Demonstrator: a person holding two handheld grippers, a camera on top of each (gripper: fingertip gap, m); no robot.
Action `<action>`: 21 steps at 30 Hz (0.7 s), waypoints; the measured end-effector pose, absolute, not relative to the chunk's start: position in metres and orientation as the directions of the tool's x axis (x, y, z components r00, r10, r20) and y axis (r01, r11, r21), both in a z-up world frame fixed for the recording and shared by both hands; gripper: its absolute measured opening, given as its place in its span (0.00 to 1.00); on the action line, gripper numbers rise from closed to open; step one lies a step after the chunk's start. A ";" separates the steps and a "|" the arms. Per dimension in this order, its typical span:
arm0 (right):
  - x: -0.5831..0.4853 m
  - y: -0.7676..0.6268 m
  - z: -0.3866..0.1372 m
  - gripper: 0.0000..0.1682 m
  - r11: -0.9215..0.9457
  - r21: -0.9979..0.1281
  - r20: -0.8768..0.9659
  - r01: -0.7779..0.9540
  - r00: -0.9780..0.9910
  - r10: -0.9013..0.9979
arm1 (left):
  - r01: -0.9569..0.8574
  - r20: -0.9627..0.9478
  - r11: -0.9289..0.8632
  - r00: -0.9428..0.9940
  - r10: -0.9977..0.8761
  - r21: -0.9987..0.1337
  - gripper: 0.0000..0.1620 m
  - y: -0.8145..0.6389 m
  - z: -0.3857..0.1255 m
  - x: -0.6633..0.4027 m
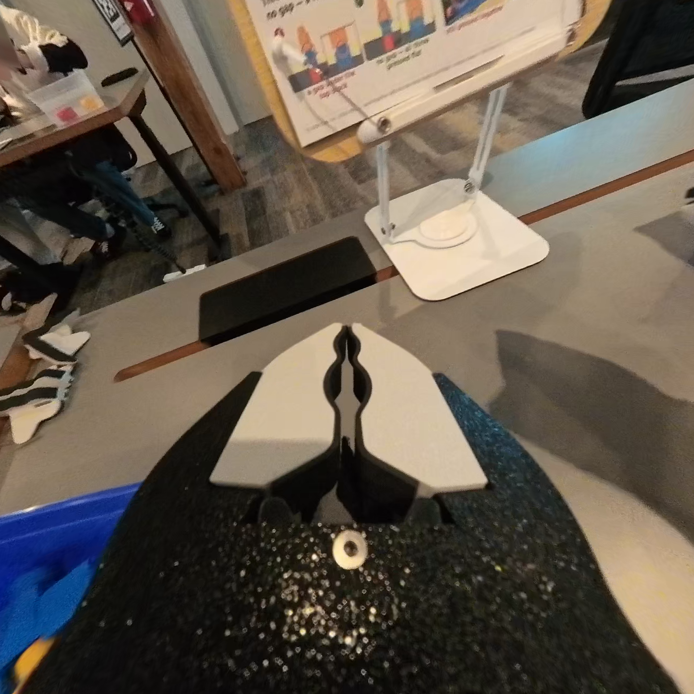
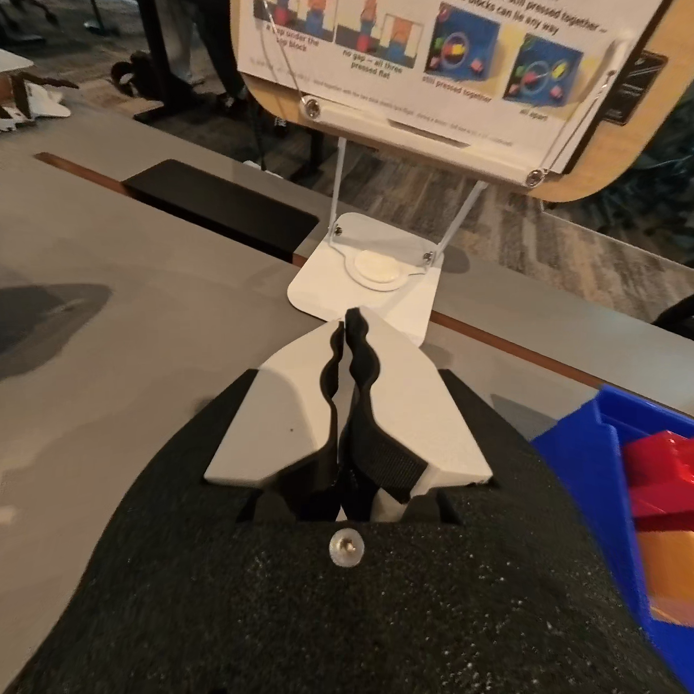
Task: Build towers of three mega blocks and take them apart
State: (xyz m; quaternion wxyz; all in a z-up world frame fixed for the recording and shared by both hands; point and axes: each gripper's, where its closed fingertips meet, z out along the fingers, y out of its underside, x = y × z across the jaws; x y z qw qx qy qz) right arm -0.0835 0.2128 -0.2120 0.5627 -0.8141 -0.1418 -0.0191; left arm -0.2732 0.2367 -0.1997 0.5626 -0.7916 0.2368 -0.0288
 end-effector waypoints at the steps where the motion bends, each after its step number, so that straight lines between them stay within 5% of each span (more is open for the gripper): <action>1: -0.085 0.213 -0.212 0.01 -0.326 -0.912 0.185 0.251 0.958 0.220 | -0.338 -0.220 -0.262 0.893 -0.393 -0.904 0.00 0.236 -0.198 -0.282; 10: -0.092 0.207 -0.205 0.02 -0.303 -0.922 0.155 0.242 0.946 0.284 | -0.218 -0.149 -0.329 0.963 -0.223 -0.919 0.00 0.212 -0.173 -0.383; 21: -0.091 0.204 -0.206 0.03 -0.296 -0.924 0.132 0.242 0.929 0.346 | -0.322 -0.387 -0.450 0.920 0.058 -0.833 0.11 0.105 -0.165 -0.549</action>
